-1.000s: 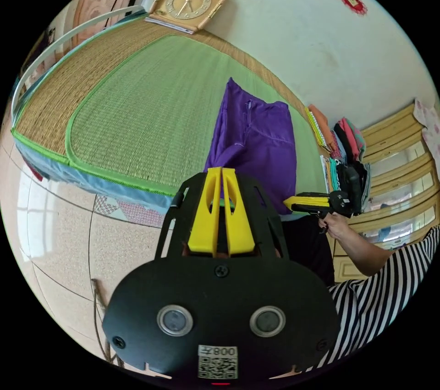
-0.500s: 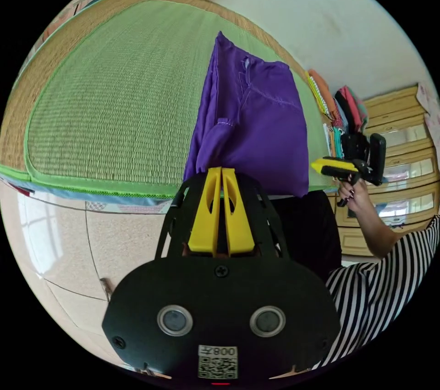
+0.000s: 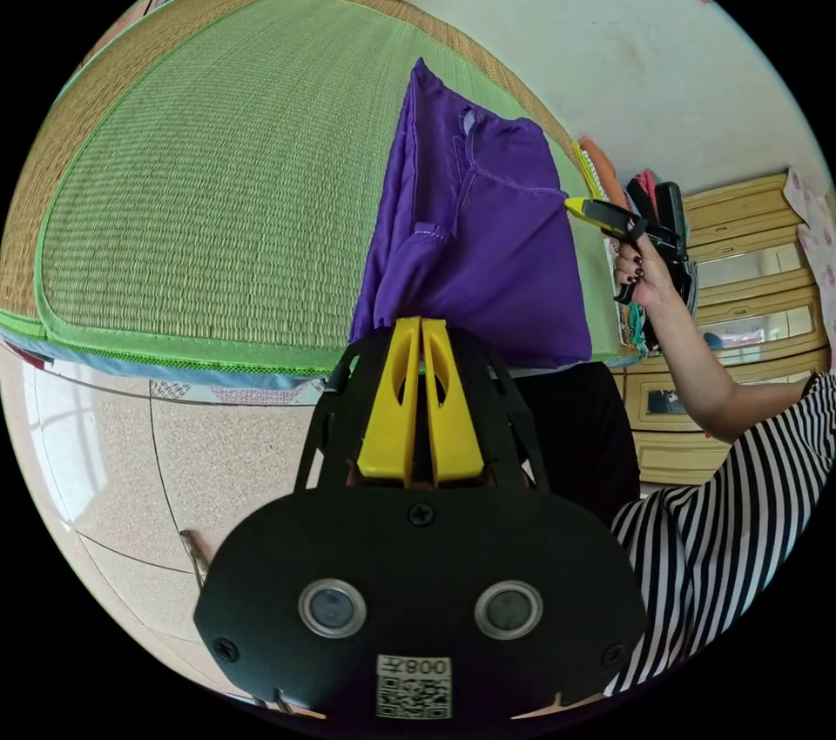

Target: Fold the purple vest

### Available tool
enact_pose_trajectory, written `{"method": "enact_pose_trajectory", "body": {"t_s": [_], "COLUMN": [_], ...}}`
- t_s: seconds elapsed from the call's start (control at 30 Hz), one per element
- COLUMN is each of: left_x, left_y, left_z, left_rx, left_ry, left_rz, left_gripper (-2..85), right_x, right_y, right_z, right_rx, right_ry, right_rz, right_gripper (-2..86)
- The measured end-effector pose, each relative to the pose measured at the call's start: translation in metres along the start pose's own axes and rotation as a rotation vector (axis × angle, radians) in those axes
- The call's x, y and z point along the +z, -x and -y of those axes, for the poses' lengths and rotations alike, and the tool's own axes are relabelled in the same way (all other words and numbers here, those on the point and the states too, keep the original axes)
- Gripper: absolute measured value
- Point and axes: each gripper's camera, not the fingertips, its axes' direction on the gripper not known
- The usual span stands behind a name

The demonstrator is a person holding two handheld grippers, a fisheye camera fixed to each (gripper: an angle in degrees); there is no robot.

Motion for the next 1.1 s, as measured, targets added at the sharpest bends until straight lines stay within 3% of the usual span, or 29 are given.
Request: {"method": "enact_pose_trajectory", "body": {"t_s": [0.1,0.17,0.3,0.47,0.57,0.73,0.93,1.1], "left_x": [0.004,0.006,0.011,0.017,0.021,0.027,0.033,0.036], "left_y": [-0.002,-0.003,-0.005,-0.005,-0.008,-0.010,-0.013,-0.014], "left_z": [0.003,0.004,0.006,0.009,0.011,0.014,0.018,0.016], "left_rx": [0.001,-0.004,0.002,-0.005,-0.004,-0.003,-0.018,-0.048], "left_ry": [0.006,0.004,0.003,0.002,0.002,0.007,0.011,-0.010], "left_rz": [-0.003,-0.010,-0.012,-0.041,-0.032,-0.033,-0.036,-0.045], "left_gripper": [0.0,0.0,0.0,-0.1,-0.1,0.0,0.1,0.1], "right_x": [-0.001,0.009,-0.022,-0.060,-0.046,-0.036,-0.085,-0.061], "right_y": [-0.013,-0.027,-0.040,-0.068,-0.091,-0.106,-0.083,-0.030], "right_z": [0.025,0.037,0.024,0.051,0.080,0.088,0.034,-0.053], "right_rx": [-0.004,0.020,0.049,0.127,0.198,0.244,0.175,0.091], "right_ry": [0.049,0.192,0.128,-0.058,-0.023,0.026,-0.071,0.114], "right_rz": [0.029,0.193,0.292,0.193,0.073,0.068,0.195,0.316], "right_gripper": [0.0,0.0,0.0,0.0,0.0,0.0,0.0,0.0]}}
